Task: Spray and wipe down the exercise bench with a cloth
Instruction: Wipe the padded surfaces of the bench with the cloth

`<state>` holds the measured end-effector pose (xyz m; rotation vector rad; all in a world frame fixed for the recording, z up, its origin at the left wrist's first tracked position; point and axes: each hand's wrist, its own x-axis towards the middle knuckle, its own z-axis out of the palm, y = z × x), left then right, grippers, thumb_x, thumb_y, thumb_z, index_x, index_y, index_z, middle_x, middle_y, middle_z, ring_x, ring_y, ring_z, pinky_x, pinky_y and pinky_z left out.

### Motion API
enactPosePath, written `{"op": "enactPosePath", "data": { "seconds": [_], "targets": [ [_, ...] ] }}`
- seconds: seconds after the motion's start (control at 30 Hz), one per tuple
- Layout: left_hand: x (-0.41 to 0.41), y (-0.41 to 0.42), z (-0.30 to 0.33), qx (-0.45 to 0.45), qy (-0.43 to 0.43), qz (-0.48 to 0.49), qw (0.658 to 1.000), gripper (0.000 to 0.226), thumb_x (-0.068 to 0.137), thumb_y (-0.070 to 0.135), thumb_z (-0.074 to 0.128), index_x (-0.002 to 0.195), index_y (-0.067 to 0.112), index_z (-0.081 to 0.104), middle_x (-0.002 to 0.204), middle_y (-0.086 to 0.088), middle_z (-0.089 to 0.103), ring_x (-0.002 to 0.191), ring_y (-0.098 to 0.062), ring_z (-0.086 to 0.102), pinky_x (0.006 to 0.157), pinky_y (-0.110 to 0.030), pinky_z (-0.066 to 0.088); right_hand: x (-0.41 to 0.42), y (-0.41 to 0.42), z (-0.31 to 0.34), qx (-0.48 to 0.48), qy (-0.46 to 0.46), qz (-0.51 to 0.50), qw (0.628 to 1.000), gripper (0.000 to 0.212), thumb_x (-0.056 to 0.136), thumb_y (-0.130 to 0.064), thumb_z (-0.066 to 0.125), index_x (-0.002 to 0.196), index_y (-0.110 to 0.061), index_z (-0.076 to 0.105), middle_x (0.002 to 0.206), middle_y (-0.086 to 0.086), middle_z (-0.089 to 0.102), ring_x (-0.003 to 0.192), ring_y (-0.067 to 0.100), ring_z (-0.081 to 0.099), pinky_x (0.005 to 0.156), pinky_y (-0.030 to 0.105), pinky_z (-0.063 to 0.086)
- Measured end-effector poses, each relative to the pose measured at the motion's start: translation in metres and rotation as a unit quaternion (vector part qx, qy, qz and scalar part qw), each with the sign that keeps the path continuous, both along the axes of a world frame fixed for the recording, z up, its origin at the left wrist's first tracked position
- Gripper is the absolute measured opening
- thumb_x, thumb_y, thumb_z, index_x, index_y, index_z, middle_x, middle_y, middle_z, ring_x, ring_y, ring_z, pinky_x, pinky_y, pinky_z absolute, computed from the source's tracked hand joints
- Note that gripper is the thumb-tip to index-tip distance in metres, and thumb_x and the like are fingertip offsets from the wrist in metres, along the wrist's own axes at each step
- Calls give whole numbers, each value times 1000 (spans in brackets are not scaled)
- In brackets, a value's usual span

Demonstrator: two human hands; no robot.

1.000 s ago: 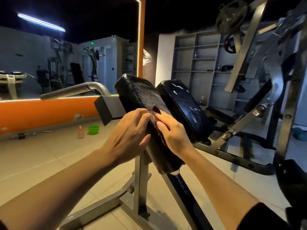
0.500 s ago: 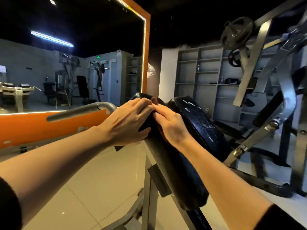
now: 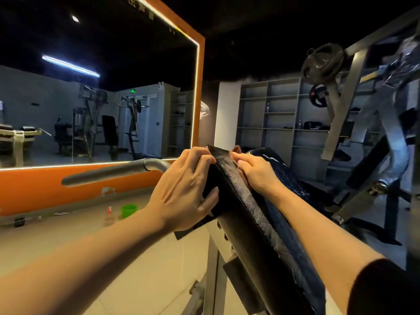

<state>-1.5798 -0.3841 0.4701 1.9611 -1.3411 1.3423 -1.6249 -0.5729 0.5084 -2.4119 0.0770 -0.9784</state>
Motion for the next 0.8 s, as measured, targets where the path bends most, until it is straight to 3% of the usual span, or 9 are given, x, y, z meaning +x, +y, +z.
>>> {"op": "enactPosePath", "data": {
  "seconds": [0.07,0.17,0.23,0.33,0.4,0.5,0.57,0.7,0.8],
  "targets": [
    [0,0,-1,-3,6,2,1000,49,86,49,45,116,11,51,118,-5,49,97,-15,46,79,-23,35,0,9,2,9,-10,22,1000,35,101,-17,46,134,-19,57,136,1,58,126,17,50,104,28,34],
    [0,-1,-3,-5,5,1,1000,46,85,48,48,116,14,49,117,-4,50,97,-13,45,82,-23,39,-5,34,0,-15,-47,147,988,35,102,-15,44,136,-17,54,136,-3,56,123,8,49,106,23,37],
    [1,-1,-2,0,1,-1,1000,45,85,48,47,116,15,49,116,-3,50,96,-12,45,82,-23,38,2,22,5,-37,-33,123,991,35,103,-15,42,136,-18,55,136,-3,56,124,10,49,106,24,36],
    [-1,0,-1,2,0,7,1000,46,86,49,45,116,14,50,117,-4,51,96,-14,47,81,-23,36,18,1,14,-29,3,12,999,34,102,-16,43,131,-18,60,134,1,60,126,18,51,108,32,36],
    [-1,0,-2,-5,-1,3,1000,45,86,48,45,116,15,50,116,-4,51,95,-13,48,81,-23,38,14,13,13,-16,-21,43,999,33,101,-16,45,130,-17,61,134,0,60,123,12,51,106,25,36],
    [1,-1,-3,-11,-3,-18,1000,41,86,46,48,115,17,48,115,-1,51,94,-12,46,80,-22,40,-1,38,1,-52,-75,175,980,35,101,-24,44,133,-18,57,138,-3,56,124,5,48,105,18,36],
    [1,-1,-2,-4,-6,-19,1000,40,86,45,47,114,17,49,115,-2,51,95,-13,47,81,-24,41,2,30,5,-61,-53,161,984,34,102,-22,43,134,-19,57,138,-2,56,122,6,49,105,21,38],
    [-1,1,-2,10,-7,9,1000,46,85,45,46,118,13,54,120,-5,52,100,-18,50,84,-29,43,18,12,19,-49,3,16,999,34,103,-19,42,131,-21,61,132,0,61,119,14,54,94,21,35],
    [-1,0,-2,17,-12,10,1000,47,86,45,46,121,15,53,122,-4,53,102,-17,50,86,-27,42,10,28,12,-17,-28,146,989,33,102,-18,44,133,-20,58,132,-4,60,120,10,53,104,23,40]
  ]
}}
